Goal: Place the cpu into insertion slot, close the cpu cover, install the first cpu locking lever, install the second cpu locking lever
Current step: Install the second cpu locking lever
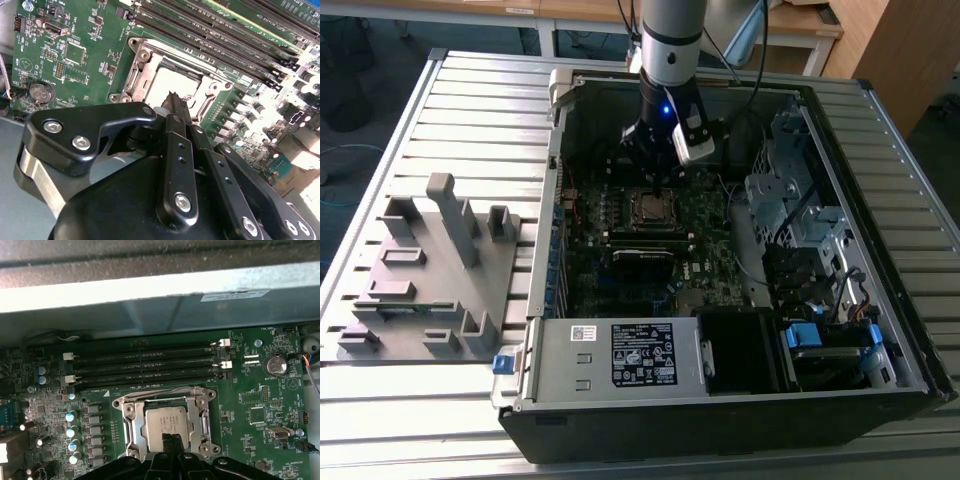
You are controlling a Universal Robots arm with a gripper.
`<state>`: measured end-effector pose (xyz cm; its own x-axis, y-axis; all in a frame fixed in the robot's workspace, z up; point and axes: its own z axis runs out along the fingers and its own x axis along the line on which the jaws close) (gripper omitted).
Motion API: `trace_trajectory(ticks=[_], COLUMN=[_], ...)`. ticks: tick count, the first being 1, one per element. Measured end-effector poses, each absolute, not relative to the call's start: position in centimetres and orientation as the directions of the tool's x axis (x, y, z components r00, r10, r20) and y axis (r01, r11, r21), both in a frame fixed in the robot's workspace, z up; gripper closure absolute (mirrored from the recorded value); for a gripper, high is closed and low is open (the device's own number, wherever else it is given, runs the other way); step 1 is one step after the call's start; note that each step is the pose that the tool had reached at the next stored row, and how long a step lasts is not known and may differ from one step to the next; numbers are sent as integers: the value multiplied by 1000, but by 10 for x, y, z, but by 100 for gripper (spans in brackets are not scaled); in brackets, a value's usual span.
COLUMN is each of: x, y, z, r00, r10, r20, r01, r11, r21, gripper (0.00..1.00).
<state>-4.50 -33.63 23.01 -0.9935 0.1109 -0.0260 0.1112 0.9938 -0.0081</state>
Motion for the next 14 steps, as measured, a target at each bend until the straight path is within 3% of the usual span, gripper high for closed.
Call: trace_trajectory(ticks=[14], x=[-45], y=[-339], z=[230], r00=[-993], r10=[111], r20=[-26], r01=[111], r11=[994], r21=[-8], gripper=[90])
